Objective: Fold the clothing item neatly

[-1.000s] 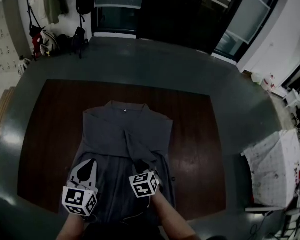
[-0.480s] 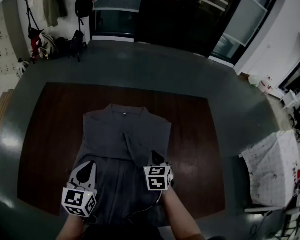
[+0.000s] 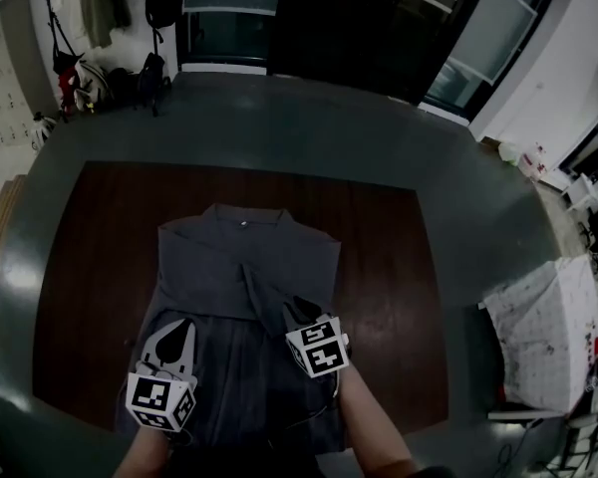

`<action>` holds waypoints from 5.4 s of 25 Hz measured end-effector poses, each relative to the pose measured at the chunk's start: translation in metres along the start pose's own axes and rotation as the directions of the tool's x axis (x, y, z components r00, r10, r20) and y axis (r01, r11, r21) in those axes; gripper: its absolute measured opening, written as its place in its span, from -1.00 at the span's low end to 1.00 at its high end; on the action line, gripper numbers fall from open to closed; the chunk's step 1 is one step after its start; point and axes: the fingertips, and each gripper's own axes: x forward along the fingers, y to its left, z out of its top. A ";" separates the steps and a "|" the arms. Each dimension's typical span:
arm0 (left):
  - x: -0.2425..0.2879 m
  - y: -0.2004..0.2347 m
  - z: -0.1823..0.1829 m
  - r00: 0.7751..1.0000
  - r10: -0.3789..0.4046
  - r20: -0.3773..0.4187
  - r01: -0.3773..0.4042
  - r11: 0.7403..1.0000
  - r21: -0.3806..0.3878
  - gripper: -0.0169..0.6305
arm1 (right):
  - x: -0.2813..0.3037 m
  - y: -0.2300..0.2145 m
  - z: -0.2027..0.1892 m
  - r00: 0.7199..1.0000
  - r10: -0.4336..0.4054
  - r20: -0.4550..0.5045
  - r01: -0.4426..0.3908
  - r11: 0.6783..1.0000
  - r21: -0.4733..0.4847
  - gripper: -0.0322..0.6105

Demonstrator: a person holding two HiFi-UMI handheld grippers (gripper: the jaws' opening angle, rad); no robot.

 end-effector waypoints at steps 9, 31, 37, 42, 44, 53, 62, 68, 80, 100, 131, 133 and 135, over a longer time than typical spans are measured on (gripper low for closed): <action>0.001 -0.005 -0.008 1.000 -0.014 -0.017 0.014 1.000 -0.005 -0.92 | 0.021 0.067 -0.070 0.986 -0.066 -0.152 0.041 0.986 -0.161 -0.68; -0.002 0.001 -0.016 0.999 -0.019 -0.027 0.019 1.000 -0.016 -0.92 | 0.006 -0.094 0.012 0.946 -0.317 -0.072 0.318 0.948 0.004 -0.89; 0.009 -0.008 -0.016 0.999 0.006 -0.038 -0.006 1.000 -0.009 -0.92 | 0.025 -0.114 -0.004 0.957 -0.266 -0.120 0.270 0.963 0.019 -0.89; 0.008 -0.007 -0.017 0.998 0.044 -0.046 -0.044 0.999 -0.004 -0.92 | 0.037 -0.122 -0.035 0.936 -0.284 -0.207 0.292 0.956 0.014 -0.80; 0.005 -0.009 -0.019 0.997 0.058 -0.053 -0.059 0.998 -0.002 -0.92 | 0.034 -0.127 -0.044 0.933 -0.288 -0.216 0.309 0.949 0.068 -0.73; -0.026 -0.012 -0.034 0.991 0.117 -0.065 -0.117 0.993 -0.007 -0.92 | -0.013 -0.130 -0.045 0.937 -0.344 -0.058 0.346 0.894 0.285 -0.72; -0.073 -0.030 -0.043 0.998 0.058 -0.035 -0.058 0.998 -0.008 -0.92 | -0.110 -0.083 -0.053 0.892 -0.426 0.154 0.357 0.870 0.339 -0.93; -0.149 -0.021 -0.065 1.000 0.022 -0.002 -0.022 1.000 0.008 -0.92 | -0.191 -0.011 -0.078 0.802 -0.462 0.378 0.320 0.868 0.381 -0.93; -0.365 0.000 -0.145 0.997 -0.068 -0.035 0.069 0.997 0.043 -0.92 | -0.346 0.186 -0.203 0.688 -0.628 0.365 0.417 0.753 0.510 -0.93; -0.471 -0.051 -0.206 0.992 -0.076 0.103 0.060 0.987 0.148 -0.92 | -0.393 0.267 -0.341 0.742 -0.593 0.313 0.392 0.762 0.515 -0.93; -0.190 0.104 -0.550 0.986 -0.160 -0.045 0.160 0.987 0.001 0.50 | -0.023 0.143 -0.553 0.889 -0.423 0.175 0.318 0.846 0.427 -0.01; -0.189 0.098 -0.552 0.981 -0.185 -0.063 0.185 0.983 0.001 0.49 | -0.020 0.147 -0.549 0.898 -0.409 0.163 0.320 0.861 0.396 -0.08; -0.192 0.094 -0.552 0.977 -0.199 -0.071 0.199 0.980 -0.013 0.47 | -0.017 0.152 -0.545 0.908 -0.386 0.160 0.309 0.878 0.365 -0.12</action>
